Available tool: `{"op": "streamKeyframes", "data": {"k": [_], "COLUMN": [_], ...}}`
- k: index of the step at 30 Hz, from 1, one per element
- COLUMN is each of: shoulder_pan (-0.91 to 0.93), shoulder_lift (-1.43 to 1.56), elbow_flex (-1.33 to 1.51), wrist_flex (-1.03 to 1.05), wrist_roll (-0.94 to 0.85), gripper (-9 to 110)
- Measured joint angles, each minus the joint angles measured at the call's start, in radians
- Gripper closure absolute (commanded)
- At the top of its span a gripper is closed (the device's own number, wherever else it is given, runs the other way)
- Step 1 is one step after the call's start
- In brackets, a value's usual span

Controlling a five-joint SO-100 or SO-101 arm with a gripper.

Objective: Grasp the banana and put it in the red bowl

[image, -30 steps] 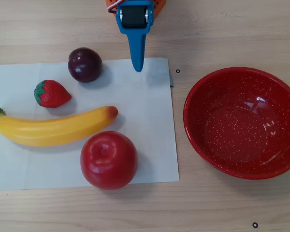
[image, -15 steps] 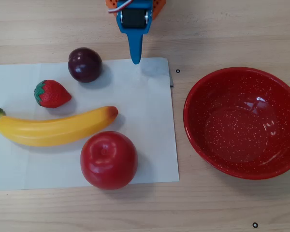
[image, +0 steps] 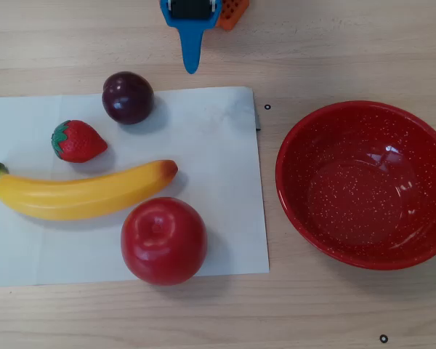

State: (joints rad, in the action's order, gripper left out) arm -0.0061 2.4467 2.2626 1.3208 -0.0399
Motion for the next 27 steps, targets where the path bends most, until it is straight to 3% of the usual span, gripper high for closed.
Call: {"op": "streamKeyframes", "data": {"k": [10, 27], "shoulder_pan": [-0.141, -0.354], "shoulder_lift": [-0.443, -1.031], "elbow_flex": [-0.508, -1.204], "wrist_flex": [0.219, 0.459], "wrist_roll": [0.029, 0.267], "gripper": [101, 99]}}
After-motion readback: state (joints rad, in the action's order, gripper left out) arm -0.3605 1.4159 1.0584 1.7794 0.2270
